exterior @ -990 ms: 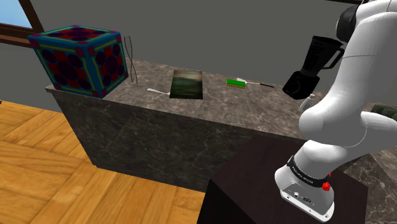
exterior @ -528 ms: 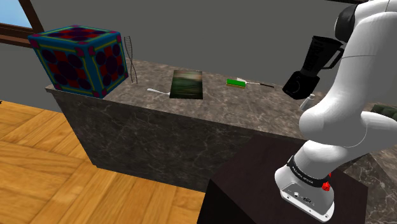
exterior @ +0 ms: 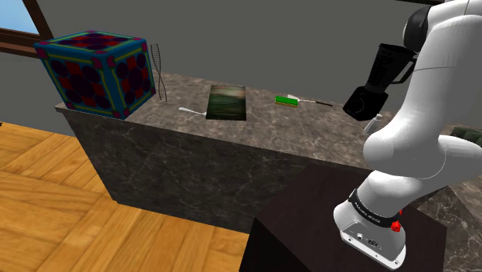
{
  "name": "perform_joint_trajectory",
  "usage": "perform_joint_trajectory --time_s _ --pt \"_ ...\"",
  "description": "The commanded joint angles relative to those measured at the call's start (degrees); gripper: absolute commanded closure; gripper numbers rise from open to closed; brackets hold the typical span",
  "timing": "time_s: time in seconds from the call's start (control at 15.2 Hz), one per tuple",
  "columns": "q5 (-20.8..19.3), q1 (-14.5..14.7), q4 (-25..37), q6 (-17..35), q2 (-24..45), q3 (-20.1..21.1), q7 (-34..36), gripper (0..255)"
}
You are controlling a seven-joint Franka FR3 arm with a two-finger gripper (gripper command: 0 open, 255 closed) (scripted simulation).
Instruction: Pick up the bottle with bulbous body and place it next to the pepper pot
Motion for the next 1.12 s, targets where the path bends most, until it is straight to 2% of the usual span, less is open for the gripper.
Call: perform_joint_trajectory --time_s 0.0,0.46,0.53,0.86,1.06 --pt "0.30 0.05 -1.08 1.33 0.30 0.18 -0.20 255" --pt "0.30 0.05 -1.08 1.33 0.30 0.18 -0.20 255" --pt "0.30 0.05 -1.08 1.33 0.30 0.18 -0.20 0" --pt "0.30 0.05 -1.08 1.33 0.30 0.18 -0.20 0" --pt "-0.77 -0.18 3.47 -3.86 -0.78 -0.45 0.63 0"
